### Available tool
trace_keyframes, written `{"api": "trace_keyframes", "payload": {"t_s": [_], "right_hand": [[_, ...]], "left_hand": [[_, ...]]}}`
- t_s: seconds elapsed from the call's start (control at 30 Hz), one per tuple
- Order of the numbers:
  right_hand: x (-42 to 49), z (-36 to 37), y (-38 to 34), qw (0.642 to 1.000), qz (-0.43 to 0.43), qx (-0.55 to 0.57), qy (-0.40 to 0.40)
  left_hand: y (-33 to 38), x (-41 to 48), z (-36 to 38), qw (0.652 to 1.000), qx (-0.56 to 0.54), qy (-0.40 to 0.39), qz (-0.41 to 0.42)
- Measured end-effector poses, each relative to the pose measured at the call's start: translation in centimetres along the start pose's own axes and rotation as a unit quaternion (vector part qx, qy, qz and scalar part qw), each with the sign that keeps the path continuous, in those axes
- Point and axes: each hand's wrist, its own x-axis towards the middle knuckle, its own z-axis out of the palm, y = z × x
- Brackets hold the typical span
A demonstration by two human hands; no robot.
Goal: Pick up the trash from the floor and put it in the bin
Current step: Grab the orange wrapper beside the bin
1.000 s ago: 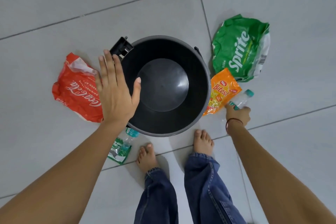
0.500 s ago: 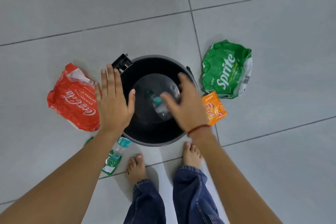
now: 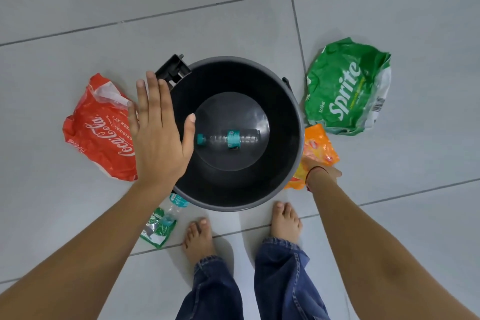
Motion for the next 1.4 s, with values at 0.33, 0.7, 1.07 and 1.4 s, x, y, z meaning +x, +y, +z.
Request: {"api": "trace_keyframes", "payload": {"t_s": [0.33, 0.7, 1.07, 1.4], "right_hand": [[-12.5, -5.4, 1.1, 0.869, -0.486, 0.077, 0.046], [-19.9, 3.1, -1.3, 0.583, -0.616, -0.515, -0.122], [-12.0, -5.8, -10.9, 0.720, -0.692, 0.002, 0.043], [0.7, -0.1, -4.7, 0.673, -0.546, -0.498, 0.028]], "left_hand": [[0.2, 0.2, -0.3, 1.000, -0.007, -0.013, -0.003], [0.5, 0.2, -0.1, 0.999, -0.046, 0.004, -0.017], [0.5, 0.0, -0.1, 0.999, -0.039, 0.005, -0.022], [0.3, -0.1, 0.4, 0.999, -0.037, 0.016, -0.026]]}}
